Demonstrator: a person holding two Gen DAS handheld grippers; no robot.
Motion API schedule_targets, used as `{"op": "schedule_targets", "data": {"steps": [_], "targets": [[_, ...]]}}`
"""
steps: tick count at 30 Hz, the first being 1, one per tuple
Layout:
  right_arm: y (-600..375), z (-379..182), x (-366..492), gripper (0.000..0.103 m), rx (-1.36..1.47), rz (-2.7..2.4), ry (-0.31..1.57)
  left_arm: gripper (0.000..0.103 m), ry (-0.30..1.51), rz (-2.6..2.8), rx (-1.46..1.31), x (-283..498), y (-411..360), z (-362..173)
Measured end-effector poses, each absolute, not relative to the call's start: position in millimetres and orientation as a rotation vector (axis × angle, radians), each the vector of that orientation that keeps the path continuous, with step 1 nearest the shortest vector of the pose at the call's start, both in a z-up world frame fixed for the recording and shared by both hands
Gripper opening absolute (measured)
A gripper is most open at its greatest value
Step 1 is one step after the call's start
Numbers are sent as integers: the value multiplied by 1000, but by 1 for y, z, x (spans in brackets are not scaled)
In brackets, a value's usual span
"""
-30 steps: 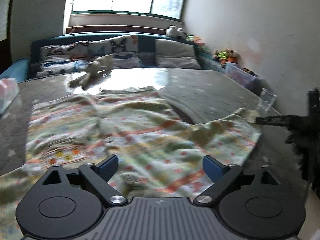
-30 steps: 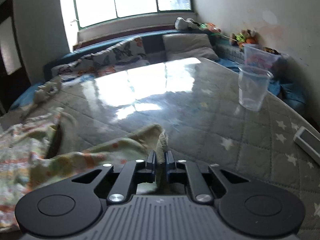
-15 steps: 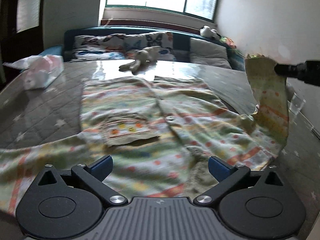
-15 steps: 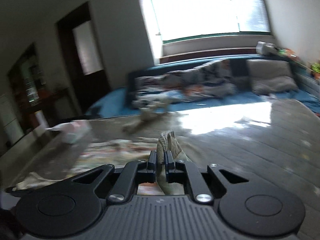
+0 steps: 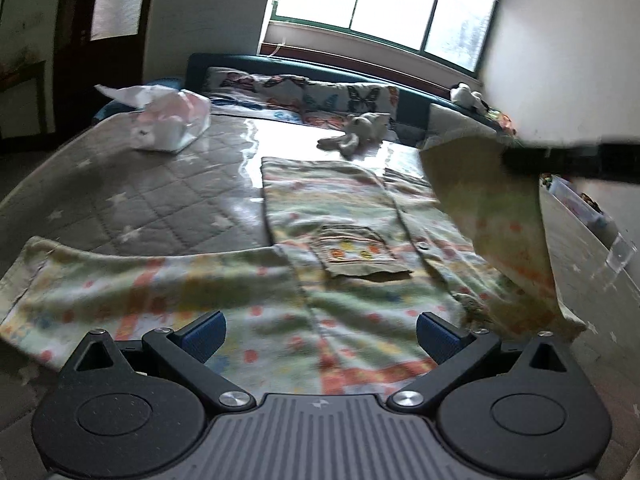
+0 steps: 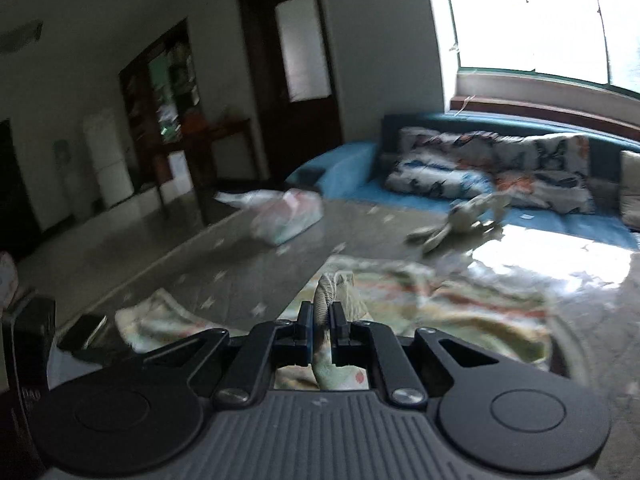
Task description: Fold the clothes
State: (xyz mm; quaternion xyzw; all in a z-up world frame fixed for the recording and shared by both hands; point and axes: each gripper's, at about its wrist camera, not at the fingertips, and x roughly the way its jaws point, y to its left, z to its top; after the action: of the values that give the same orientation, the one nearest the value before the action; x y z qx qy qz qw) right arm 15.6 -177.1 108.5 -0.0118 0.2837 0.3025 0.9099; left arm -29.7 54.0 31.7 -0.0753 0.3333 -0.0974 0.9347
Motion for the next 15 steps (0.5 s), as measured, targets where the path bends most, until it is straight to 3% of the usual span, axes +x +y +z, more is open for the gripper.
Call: {"op": "schedule_targets", "data": {"steps": [3,6,15], "targets": [[-161,93,13,9,-65,671,637,103,675,-188,-155,-28,55,34],[-156,87,6,19,-84,713,653,103,669,-177,-156,-26,57,36],[-205,75,-6,21,-131,617,701,103,659,-169,-145,-20,51,40]]}}
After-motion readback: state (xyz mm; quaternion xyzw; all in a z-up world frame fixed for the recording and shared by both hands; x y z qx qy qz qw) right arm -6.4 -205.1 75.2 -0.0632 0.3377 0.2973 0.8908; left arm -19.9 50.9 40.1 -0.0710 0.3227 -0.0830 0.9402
